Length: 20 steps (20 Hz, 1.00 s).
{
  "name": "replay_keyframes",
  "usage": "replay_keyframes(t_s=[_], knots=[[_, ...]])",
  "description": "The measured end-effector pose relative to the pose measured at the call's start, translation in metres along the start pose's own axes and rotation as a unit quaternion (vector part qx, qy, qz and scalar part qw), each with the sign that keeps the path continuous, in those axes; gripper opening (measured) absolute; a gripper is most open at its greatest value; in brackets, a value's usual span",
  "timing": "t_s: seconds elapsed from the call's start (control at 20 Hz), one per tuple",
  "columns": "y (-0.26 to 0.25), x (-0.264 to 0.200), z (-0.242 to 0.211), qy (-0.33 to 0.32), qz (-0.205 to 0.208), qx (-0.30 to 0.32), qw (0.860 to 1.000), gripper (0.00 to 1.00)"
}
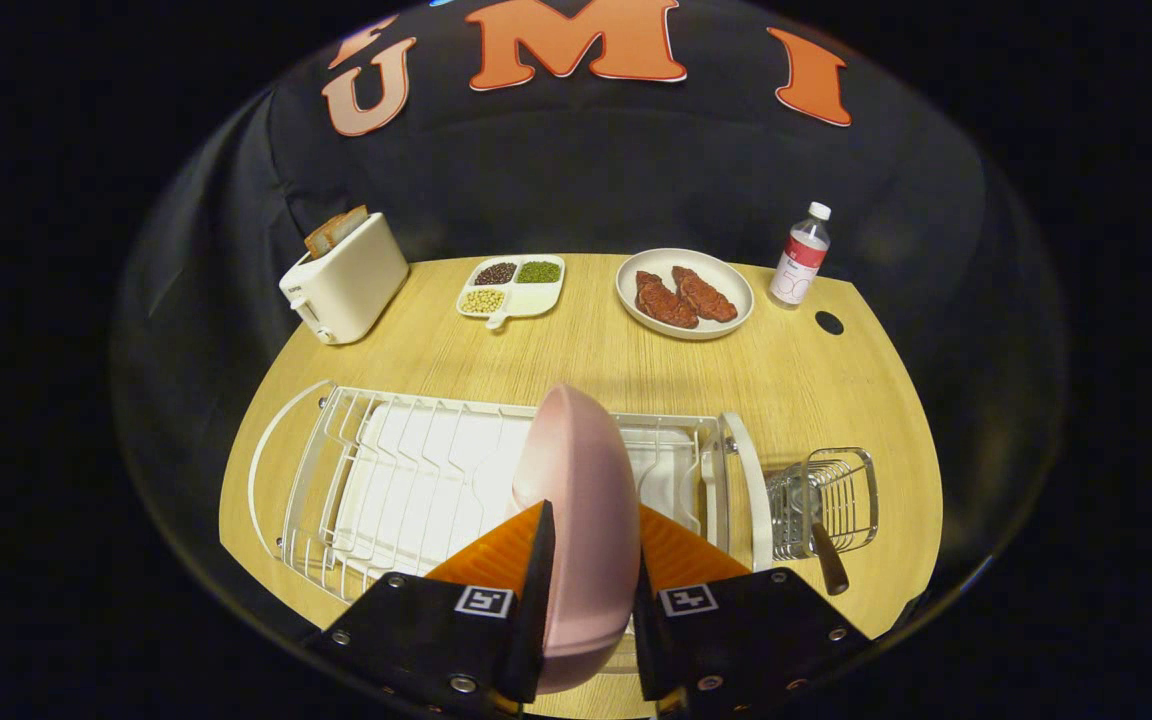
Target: Take the plate from the dish rack, then take the spoon from the basket and place it into the plate.
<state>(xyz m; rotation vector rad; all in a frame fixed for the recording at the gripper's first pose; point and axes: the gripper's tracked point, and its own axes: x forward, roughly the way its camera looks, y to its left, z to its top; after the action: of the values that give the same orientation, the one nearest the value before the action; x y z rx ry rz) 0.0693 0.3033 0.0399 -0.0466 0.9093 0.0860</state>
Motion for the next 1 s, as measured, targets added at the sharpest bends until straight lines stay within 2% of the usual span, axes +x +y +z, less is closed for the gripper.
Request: replay_keyframes(t_s=[0.15,0.5,0.7,0.85,1.0], knots=[[-0.006,-0.010,0.016,-0.021,-0.012,0.023,0.999,0.36],[-0.016,-0.037,0.039,-0.084,-0.040,0.027,0.995,0.31],[-0.012,-0.061,0.035,-0.099,-0.004,0.044,0.994,0.23],[-0.021,-0.084,0.024,-0.126,-0.002,0.030,0.992,0.23],[-0.022,-0.107,-0.006,-0.127,0.026,0.030,0.991,0.23]])
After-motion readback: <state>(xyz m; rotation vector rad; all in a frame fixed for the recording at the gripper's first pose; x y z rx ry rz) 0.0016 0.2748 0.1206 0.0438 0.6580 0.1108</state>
